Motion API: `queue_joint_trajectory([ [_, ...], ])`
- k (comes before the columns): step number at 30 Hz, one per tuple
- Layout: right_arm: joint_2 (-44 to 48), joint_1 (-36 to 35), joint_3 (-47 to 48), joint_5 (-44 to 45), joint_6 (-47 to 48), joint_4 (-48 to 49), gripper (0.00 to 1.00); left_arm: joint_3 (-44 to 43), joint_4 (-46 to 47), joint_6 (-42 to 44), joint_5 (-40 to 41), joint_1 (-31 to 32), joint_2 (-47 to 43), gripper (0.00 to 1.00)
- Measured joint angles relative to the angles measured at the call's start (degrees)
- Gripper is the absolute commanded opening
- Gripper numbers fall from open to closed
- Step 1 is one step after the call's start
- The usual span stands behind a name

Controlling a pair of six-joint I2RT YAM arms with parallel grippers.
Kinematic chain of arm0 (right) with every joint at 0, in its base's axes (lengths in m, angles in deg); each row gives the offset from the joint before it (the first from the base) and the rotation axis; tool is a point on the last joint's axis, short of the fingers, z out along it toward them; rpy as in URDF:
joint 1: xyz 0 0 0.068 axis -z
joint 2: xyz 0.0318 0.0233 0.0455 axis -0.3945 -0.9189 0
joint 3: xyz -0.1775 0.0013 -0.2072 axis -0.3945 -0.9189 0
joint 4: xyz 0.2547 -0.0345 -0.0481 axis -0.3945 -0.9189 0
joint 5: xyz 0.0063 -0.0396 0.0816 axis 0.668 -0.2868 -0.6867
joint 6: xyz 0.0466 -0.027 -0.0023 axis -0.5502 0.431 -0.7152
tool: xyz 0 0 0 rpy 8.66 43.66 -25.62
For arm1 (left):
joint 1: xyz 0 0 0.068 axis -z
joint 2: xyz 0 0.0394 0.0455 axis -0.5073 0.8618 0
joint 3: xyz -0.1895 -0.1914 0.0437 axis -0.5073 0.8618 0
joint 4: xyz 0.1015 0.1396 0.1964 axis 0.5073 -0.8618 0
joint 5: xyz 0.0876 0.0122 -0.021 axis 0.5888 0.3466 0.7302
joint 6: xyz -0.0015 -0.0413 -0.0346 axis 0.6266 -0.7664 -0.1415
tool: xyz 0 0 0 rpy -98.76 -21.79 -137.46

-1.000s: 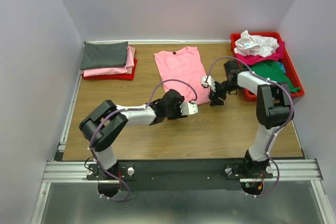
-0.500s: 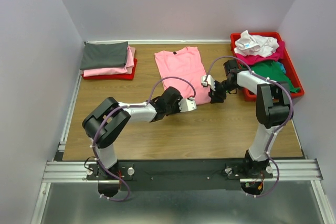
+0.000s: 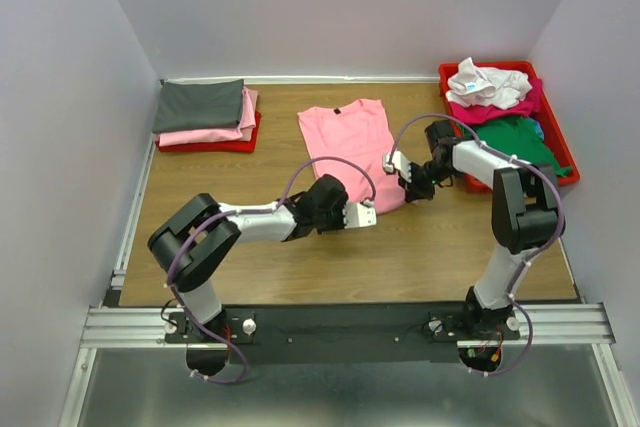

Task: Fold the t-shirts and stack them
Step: Fold the tshirt

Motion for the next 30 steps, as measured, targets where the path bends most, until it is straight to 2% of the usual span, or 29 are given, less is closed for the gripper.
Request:
queue_joint_trajectory([
  [3,4.85,0.00,-5.60,0.92,0.07,-3.37,0.01,2.54,-2.99,-0.20,-5.03,3.02,-3.87,0.00],
  [9,20.83,0.00,-18.18,2.16,0.11,-12.87,0.00,3.85,-9.11,-1.05,-12.26,10.62,-8.50,0.00],
  [14,32.30,-0.09,-19.76,1.25,-0.11,-19.93,0.00,3.08,-14.84,-1.66,-17.29,13.73,-10.23,0.00],
  [18,34.56,-0.09,-19.54,0.92,-1.14,-21.77,0.00,1.81,-17.27,-1.62,-17.97,13.38,-11.69,0.00],
  [22,32.02,-0.09,-15.47,1.31,-3.67,-22.05,0.00,-0.57,-18.10,-0.37,-17.99,10.91,-12.83,0.00],
  [26,27.45,-0.09,-5.38,2.05,-8.28,-20.20,0.00,-5.99,-17.49,2.38,-18.03,2.71,-13.20,0.00],
  [30,18.51,-0.09,6.43,3.08,-13.84,-14.93,0.00,-13.03,-14.99,4.83,-18.53,-6.29,-11.61,0.00],
])
